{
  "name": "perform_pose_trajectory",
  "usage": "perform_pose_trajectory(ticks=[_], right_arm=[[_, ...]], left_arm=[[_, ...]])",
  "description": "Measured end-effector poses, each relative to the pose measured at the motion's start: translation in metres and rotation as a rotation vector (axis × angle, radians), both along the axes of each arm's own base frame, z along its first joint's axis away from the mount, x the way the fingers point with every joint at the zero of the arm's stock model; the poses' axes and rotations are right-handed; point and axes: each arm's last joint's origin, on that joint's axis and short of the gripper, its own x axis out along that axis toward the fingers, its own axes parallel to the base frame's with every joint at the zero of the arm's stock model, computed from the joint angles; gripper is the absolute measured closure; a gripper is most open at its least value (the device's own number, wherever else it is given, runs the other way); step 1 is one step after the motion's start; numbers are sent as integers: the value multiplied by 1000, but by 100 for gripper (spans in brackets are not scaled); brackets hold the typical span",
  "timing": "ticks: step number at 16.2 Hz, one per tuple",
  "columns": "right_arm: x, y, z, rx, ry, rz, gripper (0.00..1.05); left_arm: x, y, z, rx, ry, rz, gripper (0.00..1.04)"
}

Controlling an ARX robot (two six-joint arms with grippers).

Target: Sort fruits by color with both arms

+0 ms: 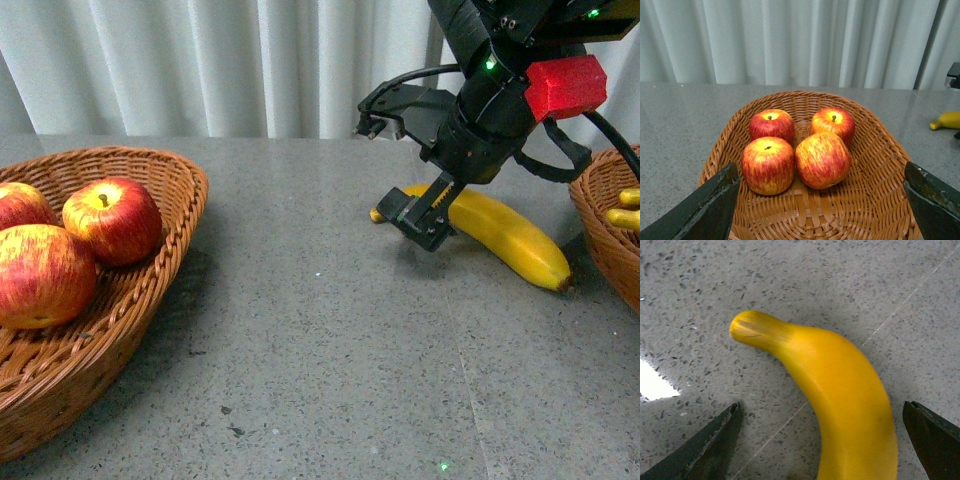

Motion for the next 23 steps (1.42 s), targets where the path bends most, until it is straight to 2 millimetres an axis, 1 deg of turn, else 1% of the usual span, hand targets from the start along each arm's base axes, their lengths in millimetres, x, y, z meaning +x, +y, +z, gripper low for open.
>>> perform_pose_trajectory(ticks=[1,6,7,8,9,10,11,12,13,14,16,18,19,20,21,23], right_arm=[[-1,0,-2,-6,2,6,9],[-2,-1,-7,-23,4,27,45],[-2,-1,-7,-23,1,31,63],[-4,5,-7,-16,-9,44,69],[-11,19,2,69,3,80,70],[-18,24,41,218,-68,73,70],[-19,5,87,341,-163,26,70],[-18,-11,102,388,-192,-5,70],[-18,-30,116,435,-219,-43,70],[-19,-46,123,465,-235,-67,70],[-25,-70,129,490,-247,-102,70],[-31,-95,131,502,-261,-136,70],[-34,-115,129,499,-277,-166,70],[-35,-132,125,496,-283,-192,70],[-36,-156,116,479,-300,-226,70],[-42,-194,97,425,-302,-275,70]], left_arm=[[0,0,0,0,0,0,7],[0,0,0,0,0,0,7],[0,0,0,0,0,0,7],[0,0,0,0,0,0,7],[0,0,0,0,0,0,7],[0,0,0,0,0,0,7],[0,0,0,0,0,0,7],[0,0,0,0,0,0,7],[0,0,0,0,0,0,7],[0,0,0,0,0,0,7],[0,0,0,0,0,0,7],[0,0,0,0,0,0,7],[0,0,0,0,0,0,7],[0,0,0,0,0,0,7],[0,0,0,0,0,0,7],[0,0,0,0,0,0,7]])
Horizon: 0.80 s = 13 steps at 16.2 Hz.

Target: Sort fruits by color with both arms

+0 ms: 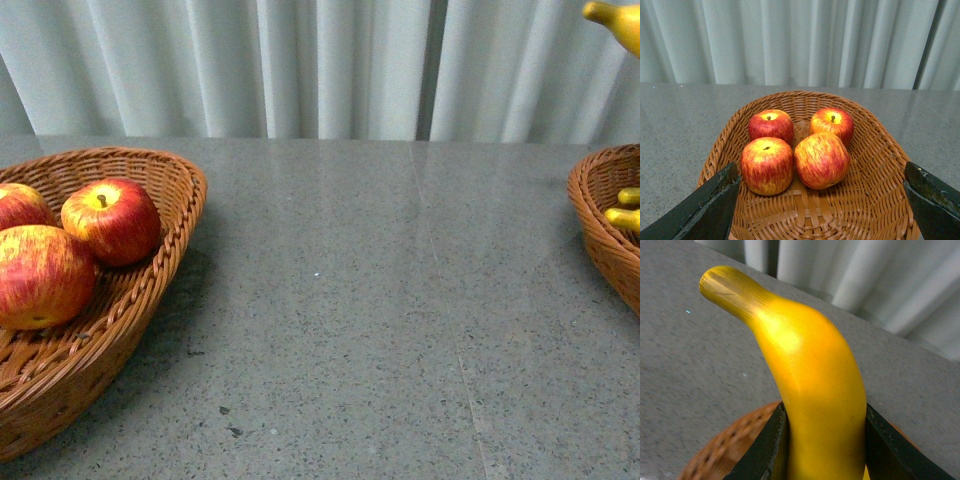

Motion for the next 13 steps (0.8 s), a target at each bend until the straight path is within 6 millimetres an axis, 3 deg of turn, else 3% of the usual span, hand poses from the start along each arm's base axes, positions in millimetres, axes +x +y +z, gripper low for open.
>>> perform_pose_trajectory(ticks=[3,9,10,13], right_arm=[[-16,-38,-12,-52,4,-13,70],[-44,-69,-23,-121,128,51,70],[-45,-72,-23,-143,132,53,68],[-45,-72,-21,-137,143,59,42]], left_arm=[[0,0,0,0,0,0,7],[0,0,0,0,0,0,7],[0,0,0,0,0,0,7],[0,0,0,0,0,0,7]])
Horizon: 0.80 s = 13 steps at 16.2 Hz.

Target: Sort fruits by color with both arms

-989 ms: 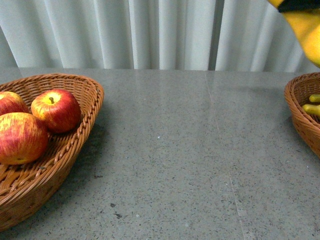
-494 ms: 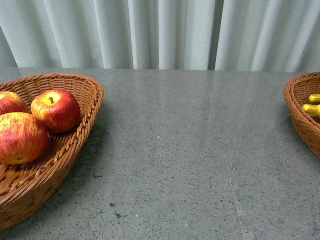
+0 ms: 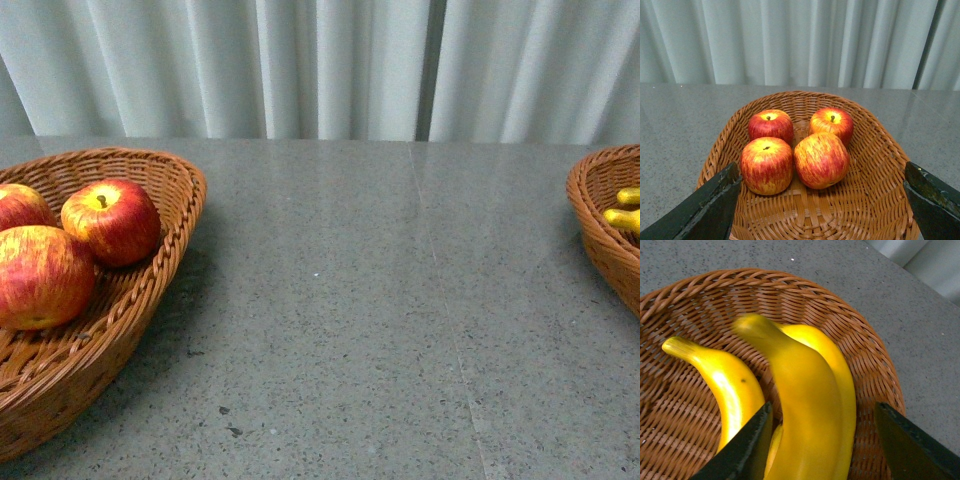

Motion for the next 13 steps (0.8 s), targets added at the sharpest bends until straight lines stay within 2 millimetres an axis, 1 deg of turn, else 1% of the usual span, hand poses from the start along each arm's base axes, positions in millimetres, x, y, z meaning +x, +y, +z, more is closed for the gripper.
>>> perform_pose_trajectory(ticks=[3,4,6,7,8,9,10,11,12,13], right_arm=[[3,6,10,23,-21,31,11],[3,8,16,38,-31,33,4],[3,11,27,74,-70,37,7],[-4,15,59,185,-188,26,7],[-41,29,95,312,-356,51,7],[-97,46,86,333,-498,-3,14],[-112,50,80,326,-567,-107,21],[-151,58,62,348,-664,-256,36],[-185,64,41,372,-662,-322,49],[-233,76,-13,402,-618,-366,76]], left_arm=[[0,0,0,0,0,0,7],[0,0,0,0,0,0,7],[0,0,0,0,0,0,7],[0,0,0,0,0,0,7],[0,0,0,0,0,0,7],[0,0,0,0,0,0,7],[0,0,0,0,0,0,7],[0,0,0,0,0,0,7],[0,0,0,0,0,0,7],[0,0,0,0,0,0,7]])
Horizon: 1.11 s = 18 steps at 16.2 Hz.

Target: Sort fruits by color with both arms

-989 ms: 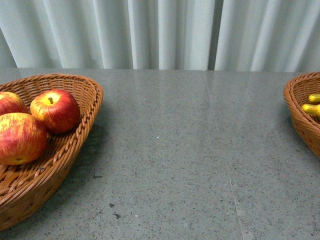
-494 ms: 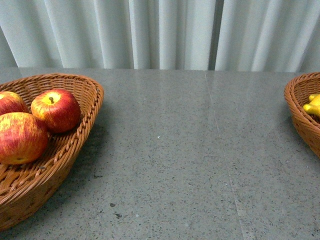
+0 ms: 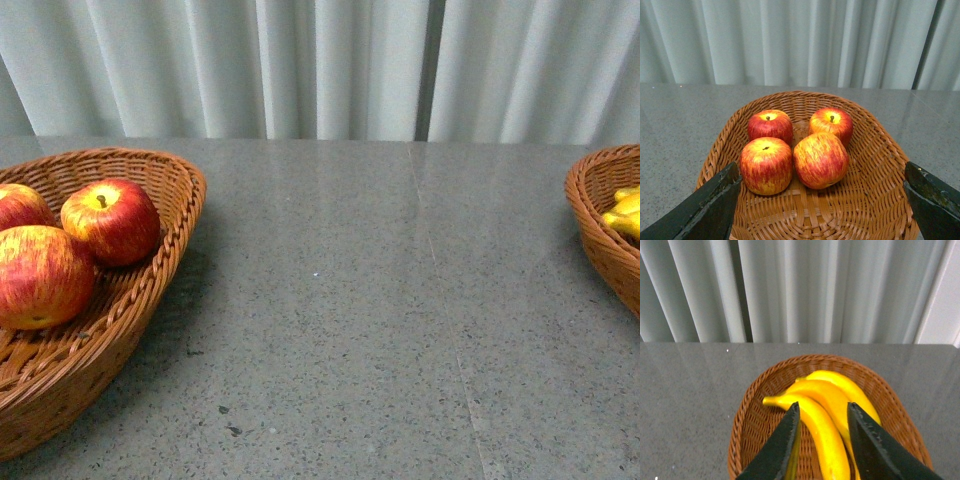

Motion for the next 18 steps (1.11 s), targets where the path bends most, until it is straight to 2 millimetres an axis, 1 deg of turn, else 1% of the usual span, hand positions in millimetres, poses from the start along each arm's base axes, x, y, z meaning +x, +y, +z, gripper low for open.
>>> perform_pose_trajectory(ticks=[2,5,7,9,10,12,13,14,15,16,17,18], right_arm=[[-4,4,-7,0,-9,9,83],[-7,8,-9,-3,-26,16,91],[-9,11,-10,-8,-44,22,98],[-10,12,-11,-11,-55,21,103],[-11,14,-14,-10,-59,20,103],[-14,19,-31,-6,-38,14,103],[-16,20,-36,-6,-36,14,103],[-17,22,-38,-6,-37,14,103],[-18,26,-40,-6,-42,-5,103],[-19,31,-42,-4,-46,15,103],[-20,33,-45,-4,-50,35,103],[-21,33,-48,-4,-43,12,103]], left_arm=[[0,0,0,0,0,0,7],[0,0,0,0,0,0,7],[0,0,0,0,0,0,7],[0,0,0,0,0,0,7],[0,0,0,0,0,0,7],[0,0,0,0,0,0,7],[0,0,0,0,0,0,7],[0,0,0,0,0,0,7],[0,0,0,0,0,0,7],[0,0,0,0,0,2,7],[0,0,0,0,0,0,7],[0,0,0,0,0,0,7]])
